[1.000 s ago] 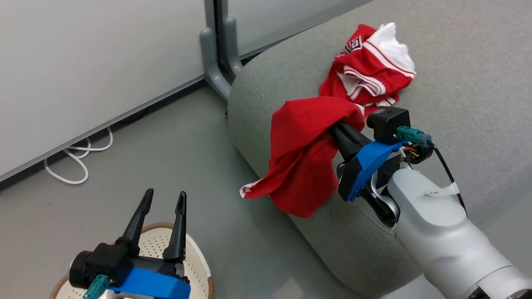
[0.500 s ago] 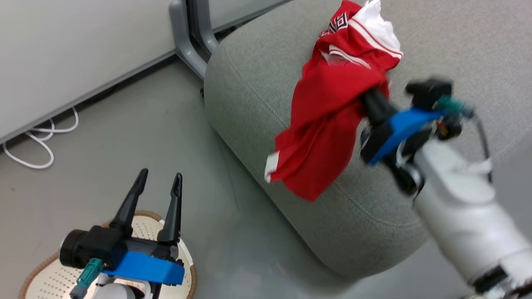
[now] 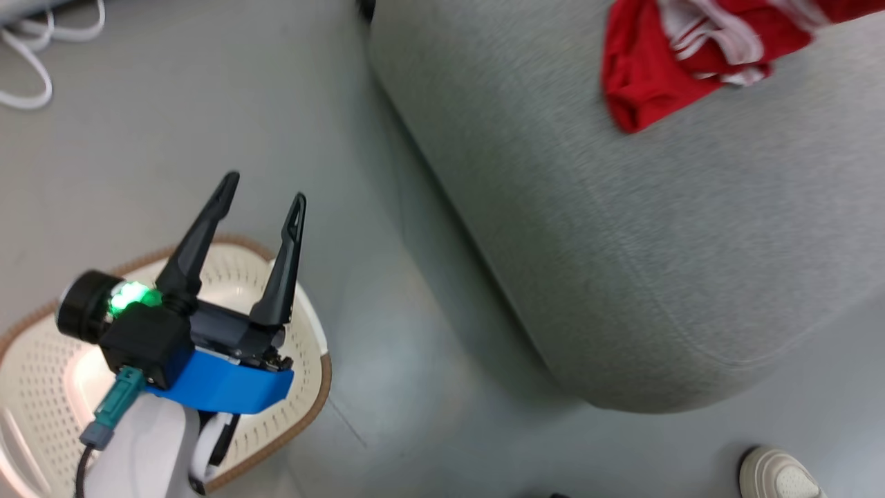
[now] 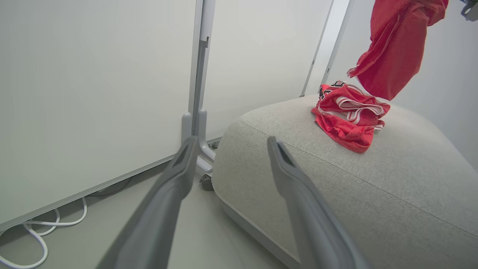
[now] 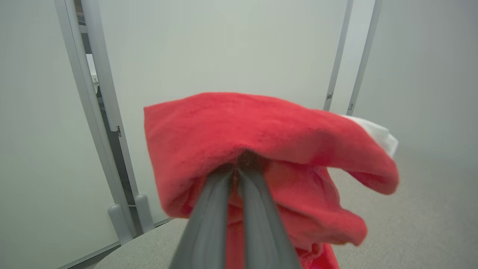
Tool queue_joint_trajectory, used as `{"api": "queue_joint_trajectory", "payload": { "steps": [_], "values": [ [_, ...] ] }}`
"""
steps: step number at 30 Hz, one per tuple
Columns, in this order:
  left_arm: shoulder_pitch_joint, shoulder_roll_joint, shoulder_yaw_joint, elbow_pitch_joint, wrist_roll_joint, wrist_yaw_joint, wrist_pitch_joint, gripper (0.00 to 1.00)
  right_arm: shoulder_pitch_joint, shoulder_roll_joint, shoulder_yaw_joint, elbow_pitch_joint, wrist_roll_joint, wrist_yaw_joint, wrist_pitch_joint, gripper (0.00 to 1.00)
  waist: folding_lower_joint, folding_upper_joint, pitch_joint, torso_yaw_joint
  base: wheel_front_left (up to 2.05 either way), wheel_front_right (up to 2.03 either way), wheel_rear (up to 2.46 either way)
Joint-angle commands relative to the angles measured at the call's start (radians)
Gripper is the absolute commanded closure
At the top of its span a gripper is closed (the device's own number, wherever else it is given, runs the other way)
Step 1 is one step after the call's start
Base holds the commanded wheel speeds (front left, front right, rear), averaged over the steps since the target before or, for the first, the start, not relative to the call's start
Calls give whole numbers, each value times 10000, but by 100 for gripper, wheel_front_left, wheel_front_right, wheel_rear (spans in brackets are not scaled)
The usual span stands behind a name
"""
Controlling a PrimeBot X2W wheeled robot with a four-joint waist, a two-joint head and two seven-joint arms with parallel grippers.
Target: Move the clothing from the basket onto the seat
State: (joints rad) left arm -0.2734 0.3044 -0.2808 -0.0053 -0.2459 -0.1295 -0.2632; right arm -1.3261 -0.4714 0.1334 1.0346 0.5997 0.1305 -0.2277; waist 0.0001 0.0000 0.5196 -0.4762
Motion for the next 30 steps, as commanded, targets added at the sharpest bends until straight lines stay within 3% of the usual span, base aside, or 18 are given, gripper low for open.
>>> {"api": "queue_joint_trajectory", "payload": {
  "steps": [1, 8, 14, 19, 20, 21, 22, 30],
  "values": [
    [-313, 103, -59, -131, 15, -4, -24, 0, -92, -32, -105, 110, -29, 5, -53, 100, -1, 0, 1315, 757, 0, 0, 0],
    [-983, 501, -92, -729, 37, -6, -24, 0, 397, 44, -1161, 827, -74, 3, -331, 100, -1, 0, 2784, 1363, 0, 0, 0],
    [-1168, 490, -193, -749, -4, -5, -24, 0, 942, 394, -1692, 875, -321, 3, -382, 100, -1, 0, 2946, 1578, 0, 0, 0],
    [-1225, 233, -259, -554, -161, -5, -24, 0, 1579, 381, -1940, 477, -849, 3, -381, 60, -1, 0, 2451, 1757, 0, 0, 0],
    [-1196, 165, -263, -461, -187, -5, -24, 0, 1693, 414, -1940, 392, -964, 3, -380, 42, -1, 0, 2261, 1791, 0, 0, 0],
    [-1158, 108, -265, -397, -237, -6, -24, 0, 1801, 414, -1911, 308, -1086, 3, -382, 7, -1, 0, 2097, 1822, 0, 0, 0],
    [-1111, 16, -266, -308, -291, -5, -24, 0, 1973, 482, -1856, 251, -1179, 3, -380, 0, -1, 0, 1854, 1859, 0, 0, 0],
    [-121, -941, -163, 664, -718, -5, -23, 0, 3704, 713, -808, -226, -2069, 3, -379, 0, -1, 0, -875, 2314, 0, 0, 0]
  ]
}}
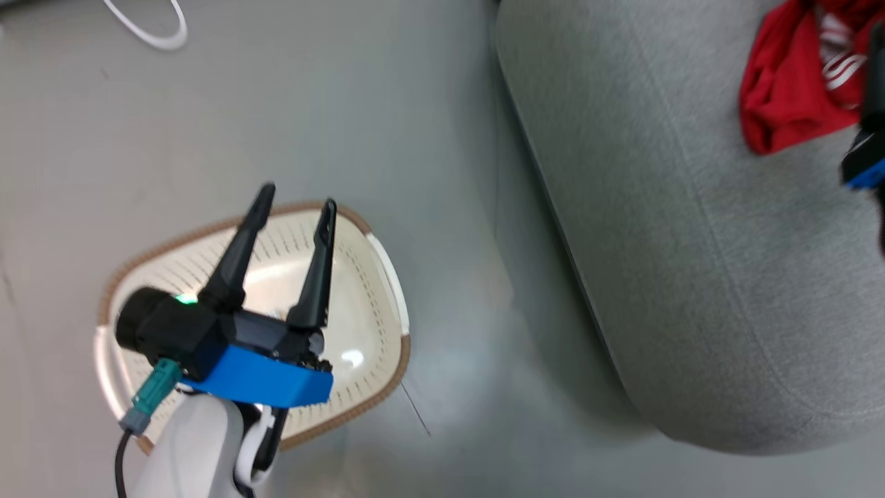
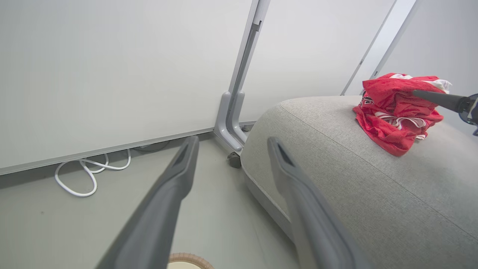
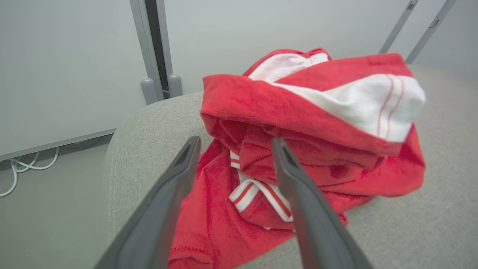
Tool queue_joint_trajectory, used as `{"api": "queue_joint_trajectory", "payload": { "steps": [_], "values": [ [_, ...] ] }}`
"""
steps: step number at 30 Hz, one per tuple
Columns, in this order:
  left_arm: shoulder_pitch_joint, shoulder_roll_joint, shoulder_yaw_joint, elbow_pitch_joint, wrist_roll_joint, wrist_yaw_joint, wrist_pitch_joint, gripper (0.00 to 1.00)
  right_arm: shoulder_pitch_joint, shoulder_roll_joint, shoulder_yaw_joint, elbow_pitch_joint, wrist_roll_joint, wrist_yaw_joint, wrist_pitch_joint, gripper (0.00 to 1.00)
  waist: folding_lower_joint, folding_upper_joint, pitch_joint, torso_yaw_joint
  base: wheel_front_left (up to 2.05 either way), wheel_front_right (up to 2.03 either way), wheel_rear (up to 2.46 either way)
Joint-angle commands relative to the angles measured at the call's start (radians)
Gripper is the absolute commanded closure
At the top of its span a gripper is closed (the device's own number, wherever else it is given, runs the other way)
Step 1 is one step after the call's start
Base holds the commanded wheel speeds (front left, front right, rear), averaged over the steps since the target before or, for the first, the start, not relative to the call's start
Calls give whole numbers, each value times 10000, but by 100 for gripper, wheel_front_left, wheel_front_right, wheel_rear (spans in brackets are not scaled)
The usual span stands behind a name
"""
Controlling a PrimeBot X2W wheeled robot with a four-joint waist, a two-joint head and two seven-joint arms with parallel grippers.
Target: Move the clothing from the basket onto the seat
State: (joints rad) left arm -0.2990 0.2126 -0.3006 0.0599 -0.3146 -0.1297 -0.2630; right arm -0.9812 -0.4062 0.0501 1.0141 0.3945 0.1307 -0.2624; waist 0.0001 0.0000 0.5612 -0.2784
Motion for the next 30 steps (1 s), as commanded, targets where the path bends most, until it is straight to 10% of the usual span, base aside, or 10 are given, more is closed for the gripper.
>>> {"api": "queue_joint_trajectory", "payload": {
  "steps": [1, 12, 30],
  "values": [
    [298, -147, 134, 118, -58, -4, -24, 0, 483, 120, 132, -155, 15, 1, -19, 0, -1, 0, -1615, 384, 0, 0, 0],
    [2082, -1058, 1424, 902, -370, -3, -26, 0, 3552, 700, 765, -2769, -307, 1, 123, 0, -1, 0, -4388, 952, 0, 0, 0],
    [3460, -1467, 2811, 1564, -98, -3, -26, 0, 8013, 2688, -168, -7297, -2153, 1, 1593, 0, -1, 0, -5582, 2609, 0, 0, 0]
  ]
}}
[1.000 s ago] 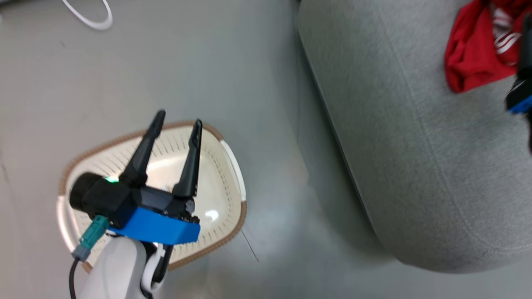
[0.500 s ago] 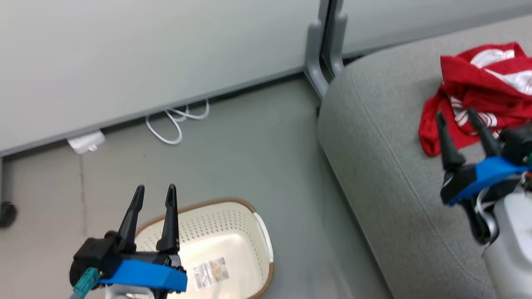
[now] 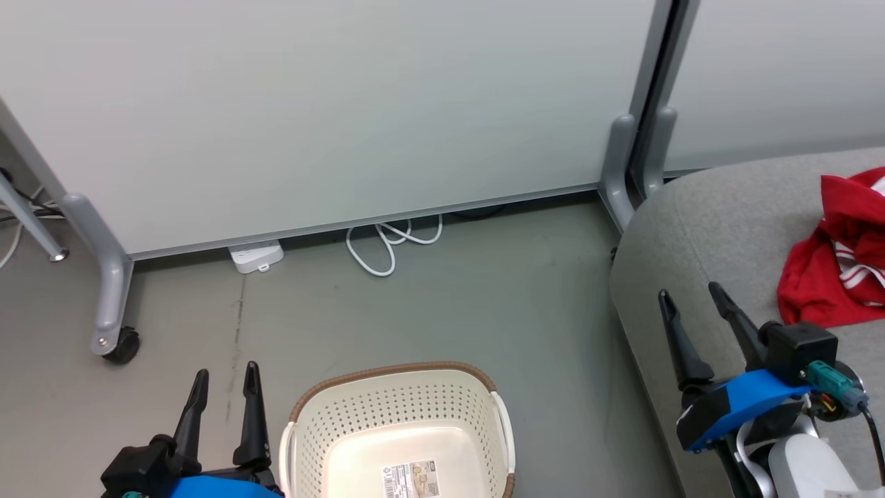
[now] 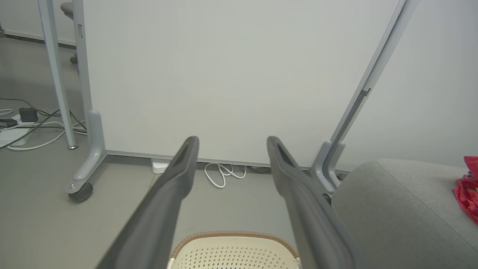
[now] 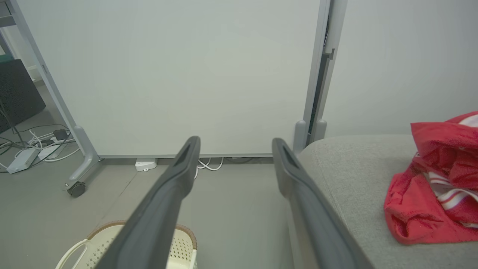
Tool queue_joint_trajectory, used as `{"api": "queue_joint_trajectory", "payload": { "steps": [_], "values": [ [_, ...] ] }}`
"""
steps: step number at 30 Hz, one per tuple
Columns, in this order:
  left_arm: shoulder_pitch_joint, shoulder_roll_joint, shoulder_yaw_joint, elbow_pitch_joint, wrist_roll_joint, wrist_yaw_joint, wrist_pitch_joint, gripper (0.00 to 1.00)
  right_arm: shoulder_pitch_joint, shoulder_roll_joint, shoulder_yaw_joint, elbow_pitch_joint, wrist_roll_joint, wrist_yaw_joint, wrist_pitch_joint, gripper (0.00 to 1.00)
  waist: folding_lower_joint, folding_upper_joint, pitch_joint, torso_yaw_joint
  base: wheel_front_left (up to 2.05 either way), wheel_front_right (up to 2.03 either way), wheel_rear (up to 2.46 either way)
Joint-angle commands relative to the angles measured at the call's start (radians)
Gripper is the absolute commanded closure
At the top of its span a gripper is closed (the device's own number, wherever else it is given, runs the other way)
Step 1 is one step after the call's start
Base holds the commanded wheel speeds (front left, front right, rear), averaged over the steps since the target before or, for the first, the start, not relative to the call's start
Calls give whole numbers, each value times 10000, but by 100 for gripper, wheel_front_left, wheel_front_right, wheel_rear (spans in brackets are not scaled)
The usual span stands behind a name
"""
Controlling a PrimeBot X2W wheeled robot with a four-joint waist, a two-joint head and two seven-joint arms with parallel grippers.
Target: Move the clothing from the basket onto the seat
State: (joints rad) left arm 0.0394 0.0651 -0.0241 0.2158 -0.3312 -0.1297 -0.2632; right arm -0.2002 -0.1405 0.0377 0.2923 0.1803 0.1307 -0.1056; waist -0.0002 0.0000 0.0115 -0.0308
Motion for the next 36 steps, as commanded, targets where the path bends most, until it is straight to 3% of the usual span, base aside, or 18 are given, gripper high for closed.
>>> {"api": "queue_joint_trajectory", "payload": {
  "steps": [1, 22, 23, 30, 36],
  "values": [
    [118, -3, 88, 14, 72, -3, -24, 0, 310, 103, -64, -183, -38, 1, 74, 0, 2, 0, -93, 168, 0, 0, 0],
    [121, -74, 57, 293, -176, -3, -24, 0, 755, 585, -25, -620, -255, 1, 449, 0, 2, 0, -58, 281, 0, 0, 0],
    [173, -73, 77, 299, -159, 0, 2, 100, 619, 558, -31, -615, -268, 0, 429, 100, 2, 0, -58, 282, 0, 0, 0],
    [425, -148, 82, 898, -226, 0, 68, 100, 935, 597, -27, 44, -244, -2, 443, 100, 3, 0, -58, 282, 0, 0, 0],
    [279, -137, 172, 867, -1240, -1, 352, 100, 913, 621, -185, 55, 903, -2, 617, 100, 3, 0, -59, 283, 0, 0, 0]
  ]
}}
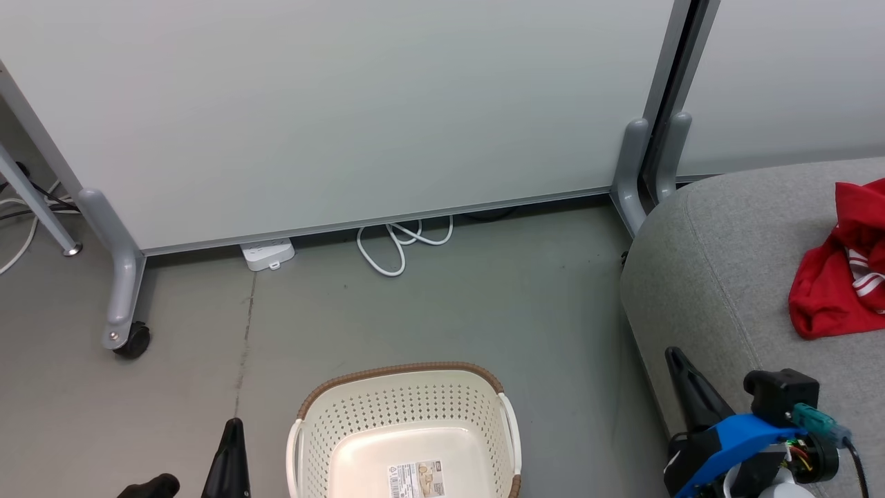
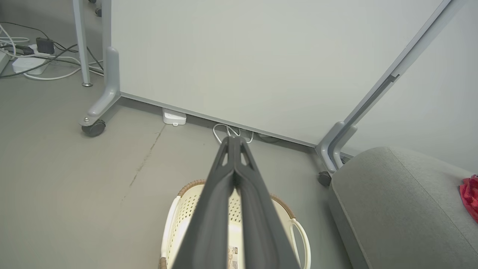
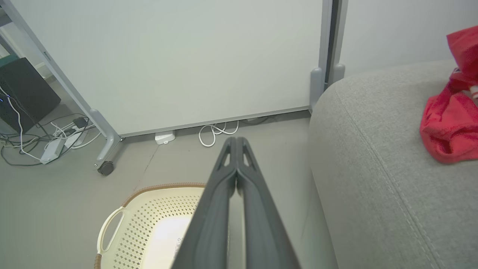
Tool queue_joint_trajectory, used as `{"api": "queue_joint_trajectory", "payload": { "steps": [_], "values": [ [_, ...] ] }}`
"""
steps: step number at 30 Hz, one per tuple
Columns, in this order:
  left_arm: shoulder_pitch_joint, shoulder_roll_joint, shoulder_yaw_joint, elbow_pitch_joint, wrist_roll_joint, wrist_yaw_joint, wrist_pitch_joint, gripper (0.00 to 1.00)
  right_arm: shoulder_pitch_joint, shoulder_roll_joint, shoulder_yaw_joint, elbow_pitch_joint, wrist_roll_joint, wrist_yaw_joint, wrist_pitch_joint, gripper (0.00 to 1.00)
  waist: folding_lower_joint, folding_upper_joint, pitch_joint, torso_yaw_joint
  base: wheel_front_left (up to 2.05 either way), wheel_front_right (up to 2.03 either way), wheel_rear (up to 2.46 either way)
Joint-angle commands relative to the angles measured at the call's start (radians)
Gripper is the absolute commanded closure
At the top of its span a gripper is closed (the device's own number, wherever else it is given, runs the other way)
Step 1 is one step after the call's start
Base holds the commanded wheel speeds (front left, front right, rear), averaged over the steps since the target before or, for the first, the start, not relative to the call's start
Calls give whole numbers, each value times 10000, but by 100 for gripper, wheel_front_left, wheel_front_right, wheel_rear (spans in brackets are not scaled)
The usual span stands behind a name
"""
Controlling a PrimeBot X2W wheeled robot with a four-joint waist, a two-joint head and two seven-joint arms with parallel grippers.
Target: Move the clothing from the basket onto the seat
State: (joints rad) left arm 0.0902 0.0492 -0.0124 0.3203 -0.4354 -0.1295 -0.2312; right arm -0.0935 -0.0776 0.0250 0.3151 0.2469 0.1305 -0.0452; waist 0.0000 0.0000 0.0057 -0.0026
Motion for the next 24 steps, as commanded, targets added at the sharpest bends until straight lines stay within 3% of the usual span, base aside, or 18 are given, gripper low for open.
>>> {"api": "queue_joint_trajectory", "payload": {
  "steps": [1, 24],
  "values": [
    [-257, 23, 71, -187, -369, -3, 80, 100, -153, -4, -77, -184, 434, 0, 35, 100, 0, 0, -1, 1, 0, 0, 0],
    [-873, 54, 439, -389, -4152, -7, 1162, 100, -158, 87, -498, -400, 4795, 1, 529, 100, 0, 0, -8, 7, 0, 0, 0]
  ]
}}
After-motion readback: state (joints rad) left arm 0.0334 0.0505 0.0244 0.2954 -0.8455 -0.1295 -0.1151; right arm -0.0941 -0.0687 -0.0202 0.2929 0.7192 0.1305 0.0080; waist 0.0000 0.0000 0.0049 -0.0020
